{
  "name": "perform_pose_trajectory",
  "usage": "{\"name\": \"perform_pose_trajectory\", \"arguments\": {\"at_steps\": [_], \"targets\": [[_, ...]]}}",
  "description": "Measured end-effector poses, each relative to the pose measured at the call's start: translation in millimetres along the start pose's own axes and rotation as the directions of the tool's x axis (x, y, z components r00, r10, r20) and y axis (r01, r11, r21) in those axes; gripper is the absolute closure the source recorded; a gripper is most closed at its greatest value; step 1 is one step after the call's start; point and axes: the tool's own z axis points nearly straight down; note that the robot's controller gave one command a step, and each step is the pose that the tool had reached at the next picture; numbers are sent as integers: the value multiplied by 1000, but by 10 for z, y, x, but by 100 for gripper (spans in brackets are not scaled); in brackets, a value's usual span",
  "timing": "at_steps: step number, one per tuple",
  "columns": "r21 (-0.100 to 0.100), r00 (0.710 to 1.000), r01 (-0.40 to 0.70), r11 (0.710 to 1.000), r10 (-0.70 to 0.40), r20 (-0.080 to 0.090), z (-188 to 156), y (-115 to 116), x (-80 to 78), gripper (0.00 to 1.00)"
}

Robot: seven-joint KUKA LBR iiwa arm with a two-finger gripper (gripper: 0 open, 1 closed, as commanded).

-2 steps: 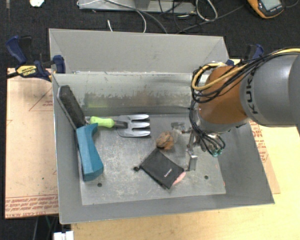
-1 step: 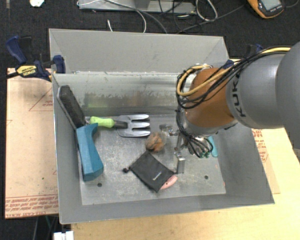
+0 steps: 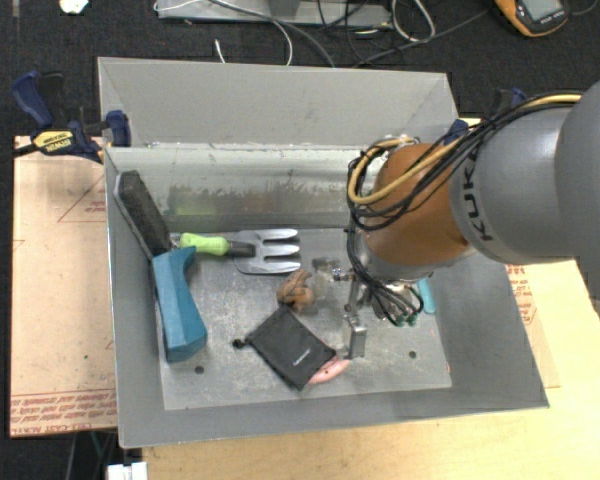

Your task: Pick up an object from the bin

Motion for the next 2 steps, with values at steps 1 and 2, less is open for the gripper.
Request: {"name": "perform_pose_trajectory", "arguments": {"at_steps": [1,2], "targets": [[-1,983,183,983,-183,3,-115,230,-265,0],[-1,993,122,993,-122,1,-25,292,-172,0]]}}
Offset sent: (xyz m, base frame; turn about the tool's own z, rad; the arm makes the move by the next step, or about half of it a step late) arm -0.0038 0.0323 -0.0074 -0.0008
